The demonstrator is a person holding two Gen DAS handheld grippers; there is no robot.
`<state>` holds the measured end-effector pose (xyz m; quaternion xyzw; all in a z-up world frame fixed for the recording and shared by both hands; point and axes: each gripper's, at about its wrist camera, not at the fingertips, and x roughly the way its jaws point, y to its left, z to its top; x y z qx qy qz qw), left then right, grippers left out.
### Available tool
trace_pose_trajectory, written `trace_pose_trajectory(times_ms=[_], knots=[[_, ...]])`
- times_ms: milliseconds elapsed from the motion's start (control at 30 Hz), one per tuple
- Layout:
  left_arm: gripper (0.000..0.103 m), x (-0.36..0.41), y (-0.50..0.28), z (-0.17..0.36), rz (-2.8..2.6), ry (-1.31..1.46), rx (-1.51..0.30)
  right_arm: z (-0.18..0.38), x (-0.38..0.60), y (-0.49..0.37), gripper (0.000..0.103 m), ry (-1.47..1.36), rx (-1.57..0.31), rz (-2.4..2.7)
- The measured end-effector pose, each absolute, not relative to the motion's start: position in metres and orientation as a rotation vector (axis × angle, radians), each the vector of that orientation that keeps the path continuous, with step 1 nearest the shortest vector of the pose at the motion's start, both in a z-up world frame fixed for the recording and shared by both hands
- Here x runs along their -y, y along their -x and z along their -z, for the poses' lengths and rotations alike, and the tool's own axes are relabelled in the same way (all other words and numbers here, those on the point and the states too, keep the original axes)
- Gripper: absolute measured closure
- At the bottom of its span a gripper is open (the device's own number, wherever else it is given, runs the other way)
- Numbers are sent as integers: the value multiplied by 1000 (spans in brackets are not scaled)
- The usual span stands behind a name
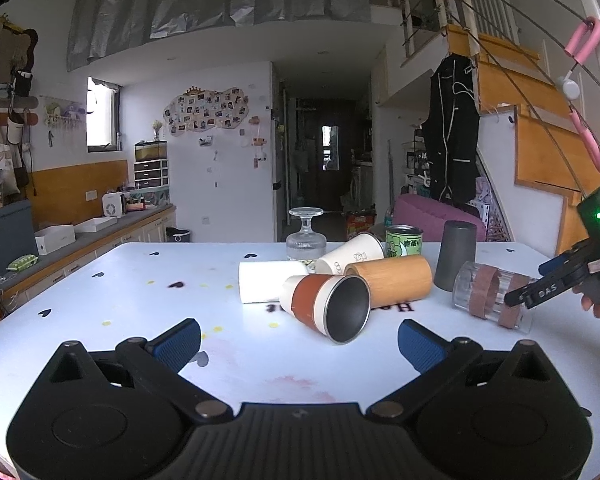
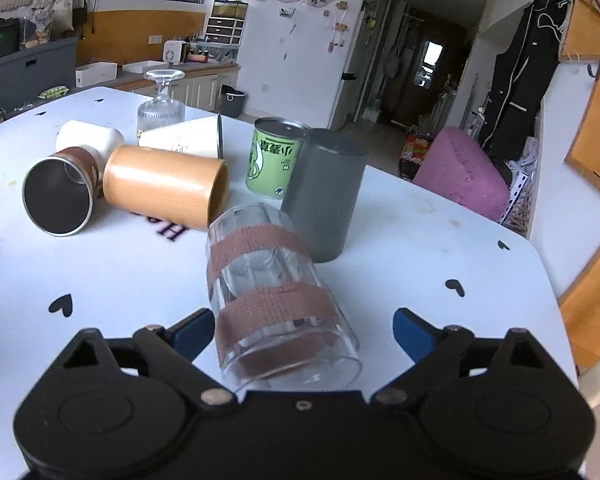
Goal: Flip cup upright
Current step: 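Move the right tool to the clear banded glass mug lying on its side, then close the right tool on the glass mug and lift it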
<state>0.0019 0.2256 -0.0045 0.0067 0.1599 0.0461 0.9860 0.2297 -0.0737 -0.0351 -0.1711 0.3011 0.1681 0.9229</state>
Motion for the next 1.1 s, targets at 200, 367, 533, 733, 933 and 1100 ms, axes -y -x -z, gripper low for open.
trace_pose_trajectory(times_ms=[200,367,533,733,933,1100], knots=[[0,-225,-3,5,-87,-5,-326,44,67,-228,22,347,-641,-347],[0,-224,-3,5,-70,-1,-327,45,53,-216,24,365,-626,-287],[0,-224,-4,6,-54,7,-332,42,46,-194,27,302,-638,-231],[0,-225,-5,8,-36,18,-336,34,40,-148,28,274,-631,-304],[0,-221,-8,11,-3,19,-352,28,27,-89,28,292,-608,-483],[0,-216,-13,13,27,9,-364,31,11,-51,29,334,-605,-593]])
